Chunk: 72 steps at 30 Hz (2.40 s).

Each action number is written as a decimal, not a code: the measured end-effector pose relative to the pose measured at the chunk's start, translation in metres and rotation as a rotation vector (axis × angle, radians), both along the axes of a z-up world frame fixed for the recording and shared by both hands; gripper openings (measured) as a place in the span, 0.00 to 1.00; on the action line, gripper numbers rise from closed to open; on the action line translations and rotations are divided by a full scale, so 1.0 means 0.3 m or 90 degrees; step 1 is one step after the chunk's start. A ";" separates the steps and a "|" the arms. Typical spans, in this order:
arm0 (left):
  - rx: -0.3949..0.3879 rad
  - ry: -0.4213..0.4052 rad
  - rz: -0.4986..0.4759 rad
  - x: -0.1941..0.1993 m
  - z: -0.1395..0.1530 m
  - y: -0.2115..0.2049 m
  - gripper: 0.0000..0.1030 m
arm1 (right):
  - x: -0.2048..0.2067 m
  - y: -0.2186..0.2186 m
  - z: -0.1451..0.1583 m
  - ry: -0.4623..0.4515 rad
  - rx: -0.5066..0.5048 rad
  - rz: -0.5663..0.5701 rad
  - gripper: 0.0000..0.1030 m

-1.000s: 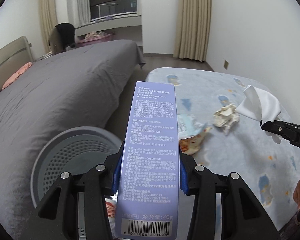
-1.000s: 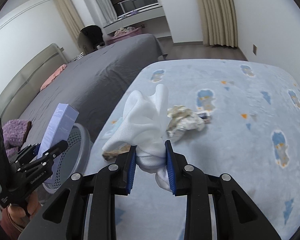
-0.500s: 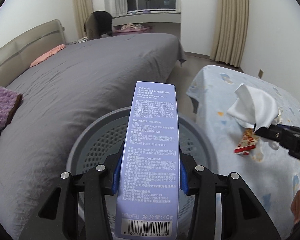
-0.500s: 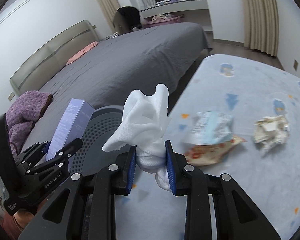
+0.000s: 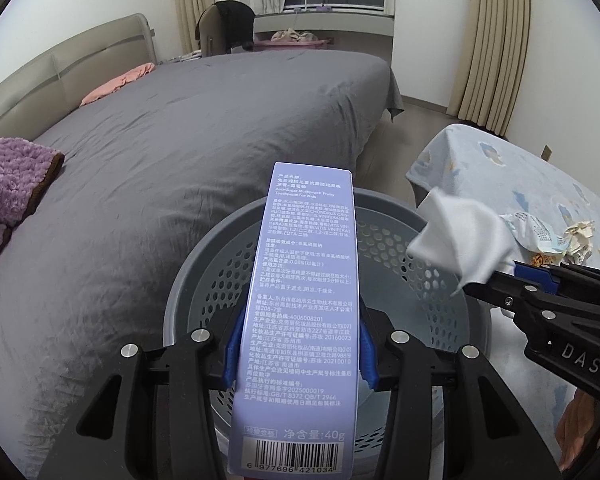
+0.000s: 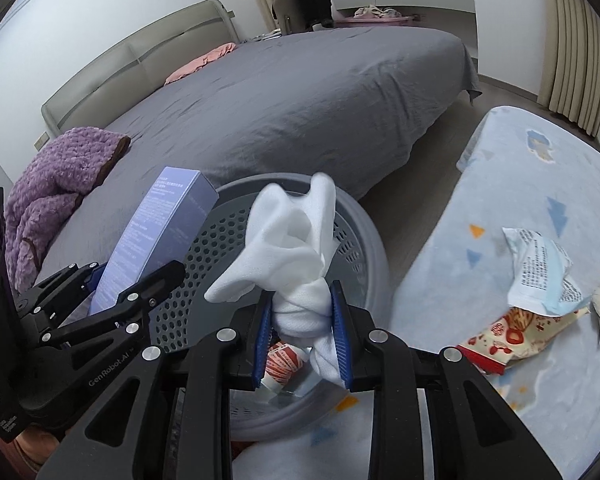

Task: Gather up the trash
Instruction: 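Carry box and cloth over the wastebasket and open both tools, then move both tools back from the wastebasket toward the mattress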

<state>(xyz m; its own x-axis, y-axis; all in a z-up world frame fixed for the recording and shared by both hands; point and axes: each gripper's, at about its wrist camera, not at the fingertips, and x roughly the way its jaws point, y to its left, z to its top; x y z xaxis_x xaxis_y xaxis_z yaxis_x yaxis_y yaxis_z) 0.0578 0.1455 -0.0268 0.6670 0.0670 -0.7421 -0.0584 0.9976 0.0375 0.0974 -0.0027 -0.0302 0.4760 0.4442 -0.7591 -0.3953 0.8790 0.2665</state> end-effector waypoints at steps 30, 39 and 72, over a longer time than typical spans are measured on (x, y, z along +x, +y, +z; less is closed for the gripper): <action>0.005 0.000 0.043 -0.005 0.010 0.049 0.82 | -0.016 -0.034 0.010 -0.015 -0.010 -0.035 0.40; 0.008 -0.014 0.043 -0.016 0.029 0.038 0.91 | -0.039 -0.065 0.034 -0.028 -0.011 -0.055 0.51; -0.040 -0.041 -0.090 0.001 0.102 -0.385 0.94 | -0.254 -0.649 0.158 -0.060 -0.095 -0.263 0.58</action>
